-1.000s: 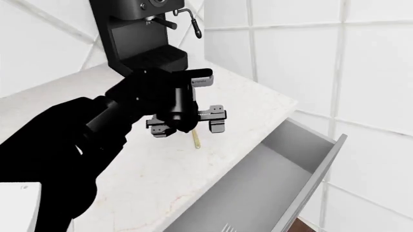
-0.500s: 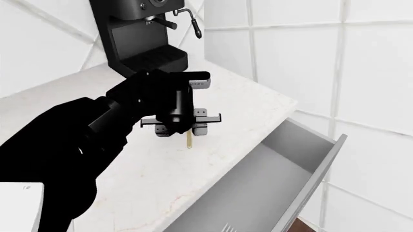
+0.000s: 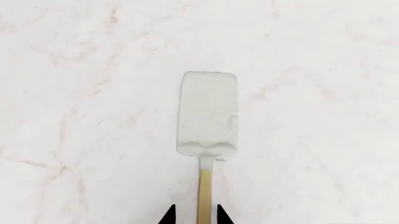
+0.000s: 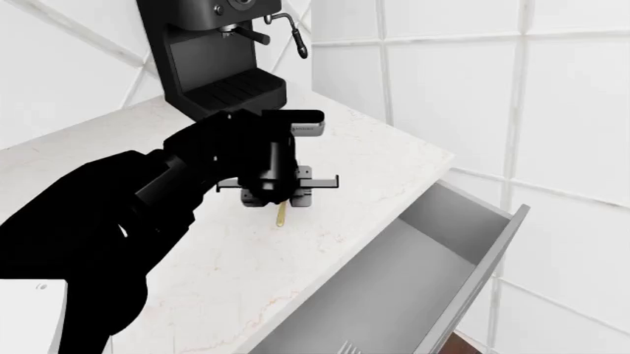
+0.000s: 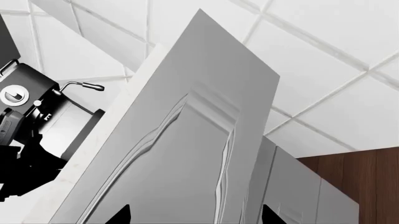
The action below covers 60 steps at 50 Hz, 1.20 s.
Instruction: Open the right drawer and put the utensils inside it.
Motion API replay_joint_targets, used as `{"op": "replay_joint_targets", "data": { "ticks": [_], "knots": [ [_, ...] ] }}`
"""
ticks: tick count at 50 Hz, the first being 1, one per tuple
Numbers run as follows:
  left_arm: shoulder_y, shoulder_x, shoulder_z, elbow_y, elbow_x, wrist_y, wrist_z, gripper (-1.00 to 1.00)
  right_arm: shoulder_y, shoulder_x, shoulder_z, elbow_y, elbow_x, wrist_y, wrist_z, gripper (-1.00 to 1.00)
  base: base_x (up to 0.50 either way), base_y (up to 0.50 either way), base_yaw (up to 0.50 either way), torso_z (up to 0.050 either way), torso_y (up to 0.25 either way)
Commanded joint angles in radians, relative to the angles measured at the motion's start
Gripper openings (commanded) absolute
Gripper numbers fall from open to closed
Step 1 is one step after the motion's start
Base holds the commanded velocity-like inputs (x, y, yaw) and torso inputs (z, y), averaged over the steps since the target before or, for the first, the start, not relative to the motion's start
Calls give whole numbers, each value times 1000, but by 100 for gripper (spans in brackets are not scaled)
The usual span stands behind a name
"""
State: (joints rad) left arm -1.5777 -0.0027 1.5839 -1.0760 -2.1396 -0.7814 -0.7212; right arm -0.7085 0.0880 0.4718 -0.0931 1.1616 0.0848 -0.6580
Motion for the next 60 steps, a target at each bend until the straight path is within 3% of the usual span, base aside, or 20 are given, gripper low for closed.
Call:
{"op": "replay_joint_targets", "data": {
  "ticks": [1, 21, 37, 55, 60],
  "knots": [
    [77, 3, 51, 0, -41, 21, 116, -100, -4, 3, -6, -1, 5, -8, -3, 100, 0, 0, 0, 0, 0],
    [84, 3, 46, 27, -12, 7, 168, -100, 0, 10, -16, 8, 11, -17, 2, 100, 0, 0, 0, 0, 0],
    [75, 3, 50, -22, -48, 54, 122, -100, 0, 13, -21, 13, 16, -23, 3, 100, 0, -1, 0, 0, 0],
    [-34, 1, 56, 8, 6, 10, 95, -100, -1, 15, -27, 15, 22, -27, 2, 100, 1, -1, -1, 0, 0],
    [-80, -41, 34, 105, -7, 9, 46, -100, -3, 15, -29, 8, 23, -28, 4, 100, 0, 0, 0, 0, 0]
  ]
}}
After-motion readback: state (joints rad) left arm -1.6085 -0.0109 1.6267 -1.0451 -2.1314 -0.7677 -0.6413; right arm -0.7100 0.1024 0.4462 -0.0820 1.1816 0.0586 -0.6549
